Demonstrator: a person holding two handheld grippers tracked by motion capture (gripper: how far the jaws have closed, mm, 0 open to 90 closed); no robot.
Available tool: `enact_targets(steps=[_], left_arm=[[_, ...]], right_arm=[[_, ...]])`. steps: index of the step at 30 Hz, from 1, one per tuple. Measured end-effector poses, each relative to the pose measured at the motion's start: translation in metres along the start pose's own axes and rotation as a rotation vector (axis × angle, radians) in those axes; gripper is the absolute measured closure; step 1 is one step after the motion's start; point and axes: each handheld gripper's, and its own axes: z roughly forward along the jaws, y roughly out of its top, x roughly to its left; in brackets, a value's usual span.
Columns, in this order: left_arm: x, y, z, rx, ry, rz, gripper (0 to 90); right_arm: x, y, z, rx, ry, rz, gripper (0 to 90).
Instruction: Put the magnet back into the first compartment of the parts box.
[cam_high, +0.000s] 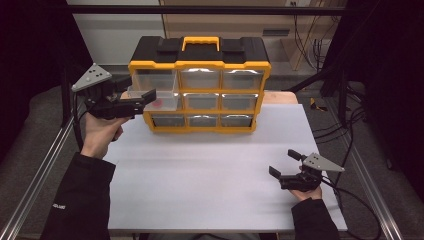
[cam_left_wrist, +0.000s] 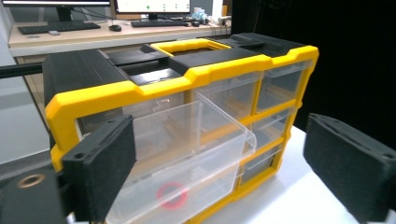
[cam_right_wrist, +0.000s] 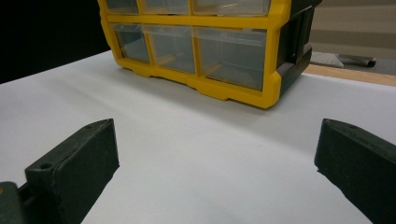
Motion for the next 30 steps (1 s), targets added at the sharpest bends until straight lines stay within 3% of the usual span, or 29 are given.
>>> enact_targets(steps=[13,22,30], left_arm=[[-0.007,-0.037,-0.017,-0.042,-0.072,0.029,3.2],[-0.008,-0.08,-0.022,-0.069,-0.1,-0.002,3.0],[-0.004,-0.119,-0.017,-0.032,-0.109,-0.016,3.0]], right_arm=[[0.0,0.0,-0.001,-0.002,-0.003,0.001,0.3],[0.0,0.0,-0.001,-0.002,-0.002,0.007,0.3],[0.0,0.0,-0.001,-0.003,-0.003,0.006,0.3]])
